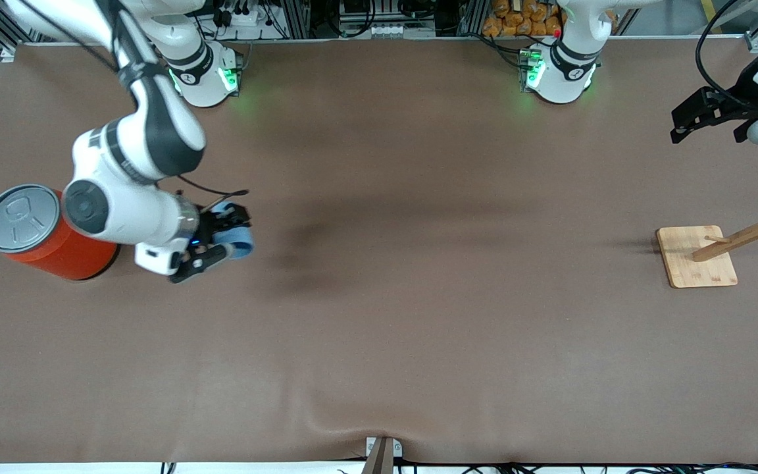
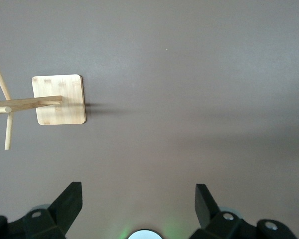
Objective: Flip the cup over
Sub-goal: 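Lift the blue cup with the right gripper toward the table middle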
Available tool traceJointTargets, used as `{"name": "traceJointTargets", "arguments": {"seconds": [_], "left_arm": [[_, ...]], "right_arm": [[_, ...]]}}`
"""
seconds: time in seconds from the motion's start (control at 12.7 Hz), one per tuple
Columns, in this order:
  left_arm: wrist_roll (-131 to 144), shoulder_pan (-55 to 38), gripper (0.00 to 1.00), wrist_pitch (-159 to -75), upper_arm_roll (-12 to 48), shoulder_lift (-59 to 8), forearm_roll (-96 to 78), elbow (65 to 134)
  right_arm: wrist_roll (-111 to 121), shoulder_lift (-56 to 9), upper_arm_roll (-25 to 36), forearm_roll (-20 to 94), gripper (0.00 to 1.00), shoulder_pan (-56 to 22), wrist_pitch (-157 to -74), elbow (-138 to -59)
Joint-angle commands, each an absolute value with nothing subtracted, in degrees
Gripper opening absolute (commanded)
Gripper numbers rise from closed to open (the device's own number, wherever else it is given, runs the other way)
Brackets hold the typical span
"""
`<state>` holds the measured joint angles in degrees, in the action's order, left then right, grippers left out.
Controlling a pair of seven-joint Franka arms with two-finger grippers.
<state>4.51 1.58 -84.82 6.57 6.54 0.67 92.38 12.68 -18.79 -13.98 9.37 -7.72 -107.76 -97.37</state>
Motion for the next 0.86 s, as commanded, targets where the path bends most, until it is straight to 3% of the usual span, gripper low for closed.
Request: {"name": "traceJointTargets", "arguments": {"seconds": [0.0,0.31,0.47,0.79], "left_arm": [[5.0,1.9,1.0,-84.6,6.9,6.2,0.9,91.8],[5.1,1.8,1.0,-85.3,6.9,6.0,0.8,91.8],[5.0,1.8,1.0,-85.4,6.9,5.8,0.8,91.8],[5.0,1.9,1.0,-85.4,6.9,5.7,0.7,91.8]], "right_arm": [[14.0,-25.4,-14.3,0.6,0.0,-18.6,-110.0,-89.0],[14.8,-38.2,-14.2,-11.0,0.0,-31.5,-110.5,-73.3],[20.1,-41.6,-14.2,-18.5,0.02,-35.8,-118.6,-72.8],[14.8,-46.4,-13.7,-19.7,0.0,-42.1,-122.5,-72.3]]}}
